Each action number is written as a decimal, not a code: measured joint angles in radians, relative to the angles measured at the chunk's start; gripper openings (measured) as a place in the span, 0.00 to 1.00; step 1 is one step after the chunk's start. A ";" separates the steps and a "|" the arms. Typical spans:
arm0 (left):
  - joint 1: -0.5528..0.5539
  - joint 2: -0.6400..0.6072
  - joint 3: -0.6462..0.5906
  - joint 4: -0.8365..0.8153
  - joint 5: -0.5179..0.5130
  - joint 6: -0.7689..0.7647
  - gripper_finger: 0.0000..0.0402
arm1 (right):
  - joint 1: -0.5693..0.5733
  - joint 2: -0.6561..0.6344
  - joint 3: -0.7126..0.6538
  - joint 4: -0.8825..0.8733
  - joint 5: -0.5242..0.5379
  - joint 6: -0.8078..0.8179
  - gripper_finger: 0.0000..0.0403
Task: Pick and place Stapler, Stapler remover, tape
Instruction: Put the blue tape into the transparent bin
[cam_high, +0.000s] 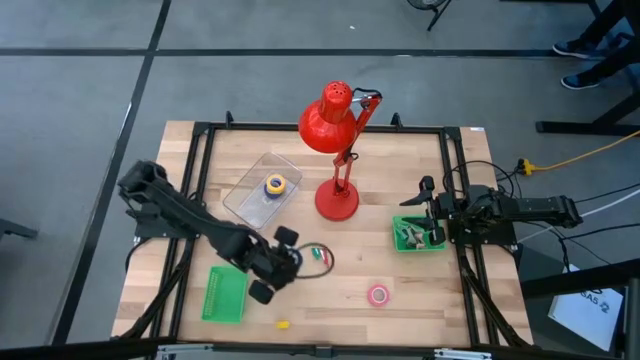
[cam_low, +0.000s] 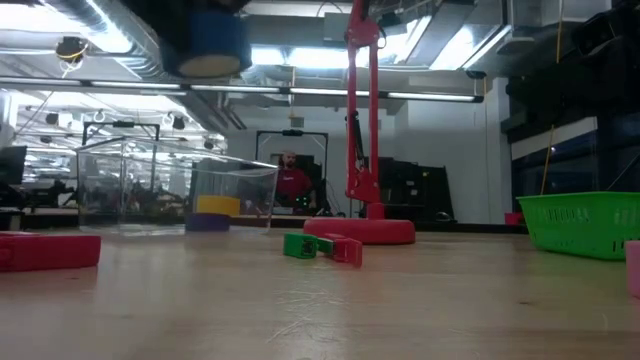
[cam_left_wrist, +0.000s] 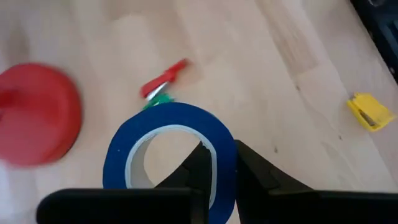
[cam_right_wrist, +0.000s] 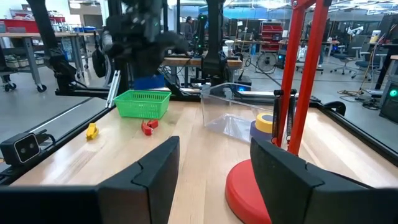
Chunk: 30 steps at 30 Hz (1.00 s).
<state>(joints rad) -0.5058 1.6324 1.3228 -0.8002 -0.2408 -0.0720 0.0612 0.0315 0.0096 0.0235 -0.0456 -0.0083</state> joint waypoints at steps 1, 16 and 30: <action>0.005 -0.016 0.000 -0.023 -0.008 -0.026 0.09 | 0.000 0.000 0.000 0.000 0.000 0.000 0.49; 0.203 -0.221 0.000 -0.412 -0.081 -0.638 0.09 | 0.000 0.000 0.000 0.000 0.000 0.000 0.49; 0.384 -0.268 0.000 -0.501 -0.079 -0.852 0.11 | 0.000 0.000 0.000 0.000 0.000 0.000 0.49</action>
<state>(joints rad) -0.1218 1.3640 1.3226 -1.3013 -0.3195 -0.9235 0.0608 0.0315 0.0094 0.0238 -0.0452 -0.0086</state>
